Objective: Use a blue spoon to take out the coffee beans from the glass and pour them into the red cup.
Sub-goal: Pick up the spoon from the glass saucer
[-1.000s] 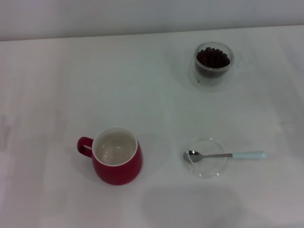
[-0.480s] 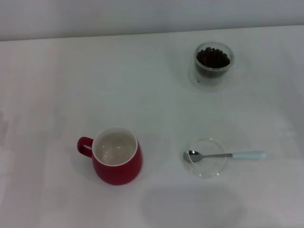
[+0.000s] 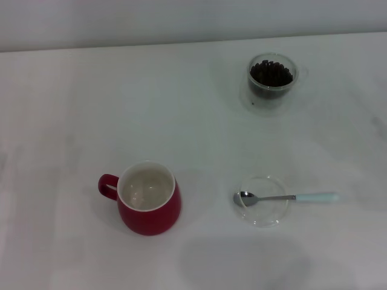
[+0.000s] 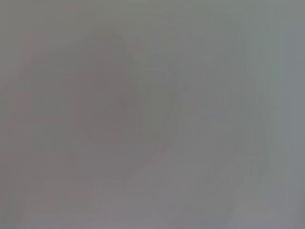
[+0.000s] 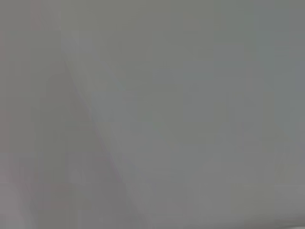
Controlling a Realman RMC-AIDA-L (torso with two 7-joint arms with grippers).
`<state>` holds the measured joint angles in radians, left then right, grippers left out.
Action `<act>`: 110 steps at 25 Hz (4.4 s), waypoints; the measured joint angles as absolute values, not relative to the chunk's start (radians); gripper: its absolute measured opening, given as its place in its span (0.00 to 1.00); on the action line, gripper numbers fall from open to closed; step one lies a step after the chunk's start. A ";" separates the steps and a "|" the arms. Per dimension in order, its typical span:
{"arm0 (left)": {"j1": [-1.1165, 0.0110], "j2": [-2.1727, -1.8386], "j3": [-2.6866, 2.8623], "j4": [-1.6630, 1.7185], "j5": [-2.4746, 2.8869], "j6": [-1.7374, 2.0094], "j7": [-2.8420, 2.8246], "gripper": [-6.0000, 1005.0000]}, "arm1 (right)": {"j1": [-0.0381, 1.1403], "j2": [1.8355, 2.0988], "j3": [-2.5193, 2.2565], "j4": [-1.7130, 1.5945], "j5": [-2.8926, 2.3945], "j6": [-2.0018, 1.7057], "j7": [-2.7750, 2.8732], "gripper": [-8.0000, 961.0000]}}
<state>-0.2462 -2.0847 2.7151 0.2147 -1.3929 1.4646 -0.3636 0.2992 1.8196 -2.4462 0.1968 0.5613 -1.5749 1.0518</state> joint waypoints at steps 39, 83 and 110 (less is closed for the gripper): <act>-0.317 -2.083 2.714 0.204 -1.419 1.448 -0.364 0.89 | 0.209 1.882 -2.543 0.307 0.381 -1.744 1.293 0.90; -0.350 -2.083 2.714 0.205 -1.434 1.408 -0.364 0.89 | 0.215 1.890 -2.583 0.308 0.327 -1.683 1.570 0.90; -0.351 -2.085 2.714 0.213 -1.434 1.408 -0.364 0.89 | 0.288 1.925 -2.618 0.294 0.232 -1.685 1.624 0.90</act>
<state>-0.3511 -2.0848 2.7136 0.2131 -1.4342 1.4083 -0.3635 0.2879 1.9253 -2.6183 0.2941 0.2317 -1.6852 1.6244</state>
